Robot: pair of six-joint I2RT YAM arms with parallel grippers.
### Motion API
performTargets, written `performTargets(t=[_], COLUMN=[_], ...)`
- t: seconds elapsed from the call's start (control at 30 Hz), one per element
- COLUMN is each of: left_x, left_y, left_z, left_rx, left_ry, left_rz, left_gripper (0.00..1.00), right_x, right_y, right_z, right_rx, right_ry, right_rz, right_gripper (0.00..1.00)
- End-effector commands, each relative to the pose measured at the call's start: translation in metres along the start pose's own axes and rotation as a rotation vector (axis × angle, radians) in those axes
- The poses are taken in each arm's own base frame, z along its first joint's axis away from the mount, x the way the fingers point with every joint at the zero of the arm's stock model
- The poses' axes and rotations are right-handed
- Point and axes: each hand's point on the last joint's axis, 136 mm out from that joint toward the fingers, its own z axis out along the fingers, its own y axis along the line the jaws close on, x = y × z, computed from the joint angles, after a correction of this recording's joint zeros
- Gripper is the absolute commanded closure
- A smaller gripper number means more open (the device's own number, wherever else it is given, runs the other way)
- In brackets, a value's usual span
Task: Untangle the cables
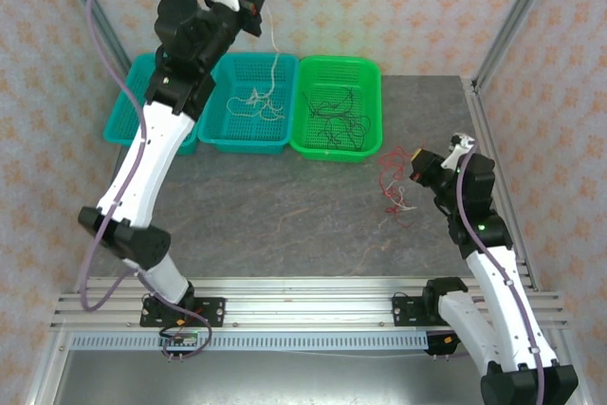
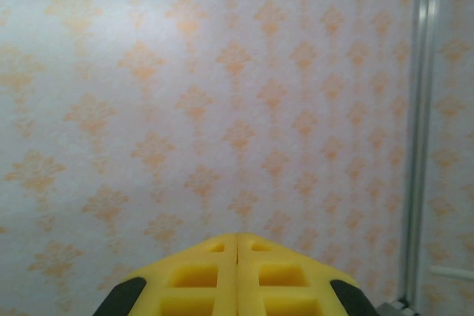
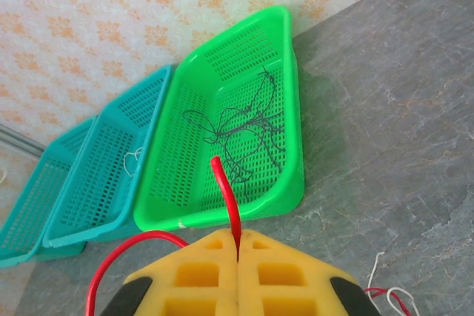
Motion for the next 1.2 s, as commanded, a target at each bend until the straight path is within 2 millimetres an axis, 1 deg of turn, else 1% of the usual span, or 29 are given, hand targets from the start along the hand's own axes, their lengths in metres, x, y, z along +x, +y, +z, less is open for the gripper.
performTargets(t=[0.0, 0.07, 0.1, 0.13, 0.17, 0.27, 0.33, 0.37, 0.4, 0.43, 0.5, 0.57, 0.63, 0.7, 0.77, 0.8, 0.83, 0.87, 0.97, 1.07, 1.13, 1.17], left_x=[0.034, 0.062, 0.077, 0.101, 0.117, 0.175, 0.213, 0.228, 0.243, 0.255, 0.269, 0.271, 0.257, 0.235, 0.213, 0.206, 0.188, 0.18, 0.164, 0.155, 0.152, 0.154], left_y=[0.04, 0.059, 0.065, 0.071, 0.076, 0.09, 0.1, 0.103, 0.105, 0.105, 0.102, 0.099, 0.096, 0.092, 0.082, 0.076, 0.068, 0.061, 0.033, 0.002, -0.026, -0.045], left_z=[0.019, 0.031, 0.036, 0.044, 0.048, 0.054, 0.052, 0.052, 0.05, 0.049, 0.047, 0.046, 0.043, 0.038, 0.029, 0.023, 0.013, 0.005, -0.023, -0.052, -0.069, -0.078], left_rx=[-0.086, -0.129, -0.144, -0.159, -0.171, -0.229, -0.276, -0.291, -0.299, -0.301, -0.29, -0.274, -0.26, -0.246, -0.212, -0.188, -0.159, -0.138, -0.064, 0.005, 0.077, 0.125], left_ry=[0.098, 0.165, 0.198, 0.249, 0.283, 0.421, 0.519, 0.554, 0.589, 0.617, 0.649, 0.639, 0.594, 0.541, 0.498, 0.485, 0.445, 0.42, 0.37, 0.338, 0.323, 0.322], left_rz=[-0.063, -0.099, -0.115, -0.134, -0.147, -0.186, -0.211, -0.223, -0.235, -0.241, -0.247, -0.26, -0.271, -0.281, -0.301, -0.312, -0.317, -0.318, -0.316, -0.299, -0.287, -0.271], left_gripper=[1.0, 1.0, 1.0, 1.0, 1.0, 1.0, 1.0, 1.0, 0.96, 0.86, 0.71, 0.61, 0.51, 0.47, 0.47, 0.47, 0.48, 0.48, 0.49, 0.49, 0.49, 0.49], right_x=[0.005, 0.005, 0.005, 0.005, 0.004, 0.004, 0.003, 0.003, 0.003, 0.003, 0.003, 0.002, 0.001, 0.001, -0.001, -0.002, -0.002, -0.003, -0.008, -0.011, -0.012, -0.011], right_y=[0.001, 0.001, 0.002, 0.002, 0.002, 0.003, 0.003, 0.003, 0.004, 0.003, 0.004, 0.004, 0.005, 0.005, 0.006, 0.006, 0.007, 0.008, 0.015, 0.024, 0.026, 0.027], right_z=[-0.004, -0.005, -0.007, -0.008, -0.008, -0.011, -0.012, -0.013, -0.013, -0.013, -0.012, -0.011, -0.01, -0.009, -0.008, -0.007, -0.006, -0.005, -0.002, 0.002, 0.006, 0.008], right_rx=[-0.01, -0.011, -0.011, -0.012, -0.009, -0.01, -0.008, -0.009, -0.01, -0.008, -0.009, -0.009, -0.011, -0.011, -0.013, -0.015, -0.017, -0.022, -0.056, -0.09, -0.097, -0.099], right_ry=[0.009, 0.007, 0.005, 0.005, 0.006, 0.007, 0.007, 0.005, 0.004, 0.004, 0.006, 0.008, 0.006, 0.007, 0.006, 0.005, 0.004, 0.005, 0.0, 0.01, 0.022, 0.033], right_rz=[0.013, 0.015, 0.015, 0.011, 0.01, 0.004, 0.005, 0.005, 0.007, 0.012, 0.017, 0.022, 0.023, 0.028, 0.035, 0.043, 0.053, 0.06, 0.095, 0.121, 0.131, 0.134], right_gripper=[1.0, 1.0, 1.0, 1.0, 1.0, 1.0, 1.0, 1.0, 1.0, 1.0, 1.0, 1.0, 1.0, 1.0, 1.0, 1.0, 1.0, 1.0, 1.0, 1.0, 1.0, 1.0])
